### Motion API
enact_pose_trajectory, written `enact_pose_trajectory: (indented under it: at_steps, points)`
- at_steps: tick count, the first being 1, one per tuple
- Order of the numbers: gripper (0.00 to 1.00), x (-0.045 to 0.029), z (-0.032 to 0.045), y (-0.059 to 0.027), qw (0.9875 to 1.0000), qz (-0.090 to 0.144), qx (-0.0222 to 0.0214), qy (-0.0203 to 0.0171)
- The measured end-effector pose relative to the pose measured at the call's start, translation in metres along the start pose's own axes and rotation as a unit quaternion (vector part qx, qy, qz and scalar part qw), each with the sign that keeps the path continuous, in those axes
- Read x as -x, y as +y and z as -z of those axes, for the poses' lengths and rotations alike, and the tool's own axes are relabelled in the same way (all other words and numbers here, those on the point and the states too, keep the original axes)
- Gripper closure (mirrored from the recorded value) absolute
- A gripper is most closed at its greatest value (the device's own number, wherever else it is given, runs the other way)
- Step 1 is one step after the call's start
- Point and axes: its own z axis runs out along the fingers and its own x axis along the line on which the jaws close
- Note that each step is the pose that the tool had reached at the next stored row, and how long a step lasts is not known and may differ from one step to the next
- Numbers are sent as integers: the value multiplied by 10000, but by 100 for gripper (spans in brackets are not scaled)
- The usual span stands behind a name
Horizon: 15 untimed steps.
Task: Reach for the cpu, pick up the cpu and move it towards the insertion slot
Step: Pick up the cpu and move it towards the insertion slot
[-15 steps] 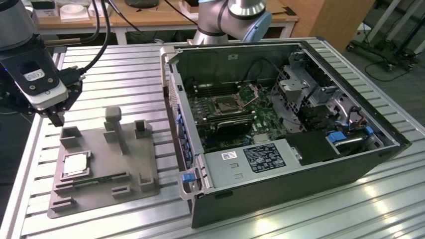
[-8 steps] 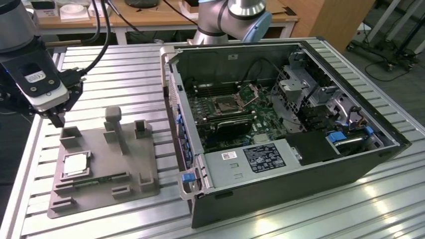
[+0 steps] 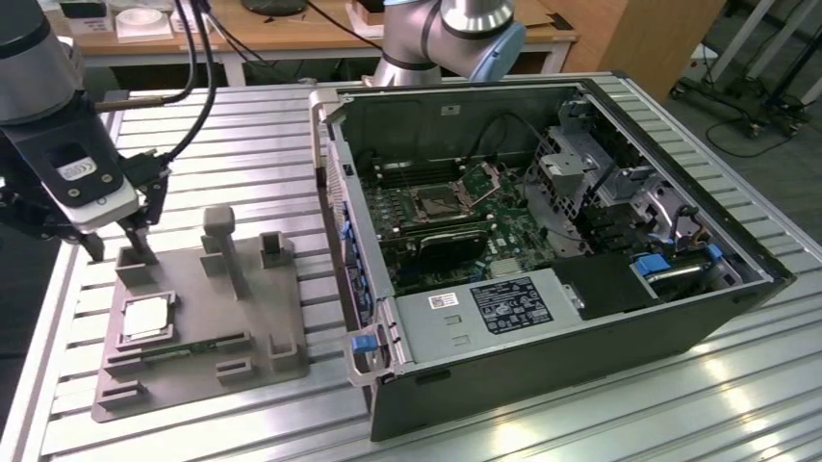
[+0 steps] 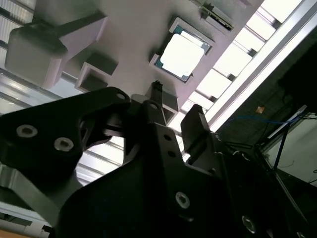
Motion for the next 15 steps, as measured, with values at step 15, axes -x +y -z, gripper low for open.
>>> enact_pose_trajectory:
  at_steps: [15]
  points:
    - [35, -6, -269, -92, 10000, -8, 0, -1]
